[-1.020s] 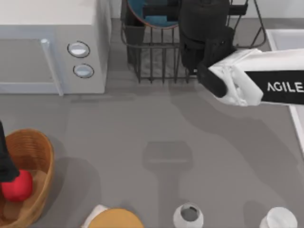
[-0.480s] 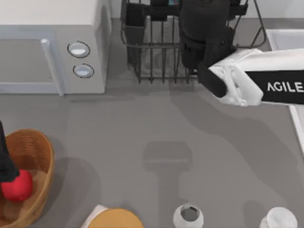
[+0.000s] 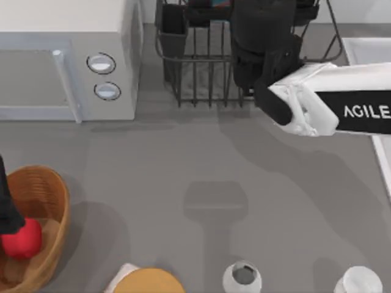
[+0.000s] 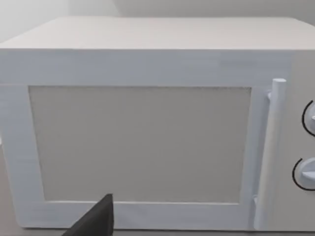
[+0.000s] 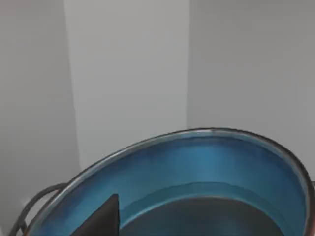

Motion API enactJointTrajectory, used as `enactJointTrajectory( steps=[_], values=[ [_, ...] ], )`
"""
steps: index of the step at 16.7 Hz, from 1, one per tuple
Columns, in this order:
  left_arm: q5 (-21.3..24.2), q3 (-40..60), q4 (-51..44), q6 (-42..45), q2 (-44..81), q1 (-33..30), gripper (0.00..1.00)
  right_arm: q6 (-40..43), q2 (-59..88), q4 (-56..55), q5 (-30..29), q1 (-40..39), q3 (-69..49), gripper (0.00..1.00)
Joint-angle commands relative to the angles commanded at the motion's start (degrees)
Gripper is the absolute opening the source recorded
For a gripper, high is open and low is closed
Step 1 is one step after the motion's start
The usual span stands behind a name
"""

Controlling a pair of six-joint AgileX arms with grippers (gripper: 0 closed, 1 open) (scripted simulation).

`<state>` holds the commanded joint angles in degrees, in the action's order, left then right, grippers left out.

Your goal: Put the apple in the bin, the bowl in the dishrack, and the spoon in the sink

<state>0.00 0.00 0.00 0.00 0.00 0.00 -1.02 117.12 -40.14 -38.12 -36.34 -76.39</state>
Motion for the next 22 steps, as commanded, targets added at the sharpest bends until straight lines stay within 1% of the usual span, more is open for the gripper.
enactJointTrajectory(
  steps=[3,5,8,11,16,19,22],
  values=[
    [0.0,0.0,0.0,0.0,0.0,0.0,1.0,-0.2,-3.0,0.4,2.7,1.3,2.9,1.0],
    [0.0,0.0,0.0,0.0,0.0,0.0,1.0,-0.5,-7.8,1.3,6.3,3.2,7.5,1.0],
    [0.0,0.0,0.0,0.0,0.0,0.0,1.0,-0.9,-19.2,4.3,13.2,7.5,18.0,1.0],
    [0.0,0.0,0.0,0.0,0.0,0.0,1.0,-0.9,-35.5,9.4,20.5,12.8,31.4,1.0],
    [0.0,0.0,0.0,0.0,0.0,0.0,1.0,-0.1,-69.7,21.4,31.1,22.3,54.6,1.0],
    [0.0,0.0,0.0,0.0,0.0,0.0,1.0,0.5,-88.9,28.6,35.1,27.6,65.0,1.0],
    [0.0,0.0,0.0,0.0,0.0,0.0,1.0,0.8,-103.6,34.4,37.3,31.9,71.7,1.0]
  ],
)
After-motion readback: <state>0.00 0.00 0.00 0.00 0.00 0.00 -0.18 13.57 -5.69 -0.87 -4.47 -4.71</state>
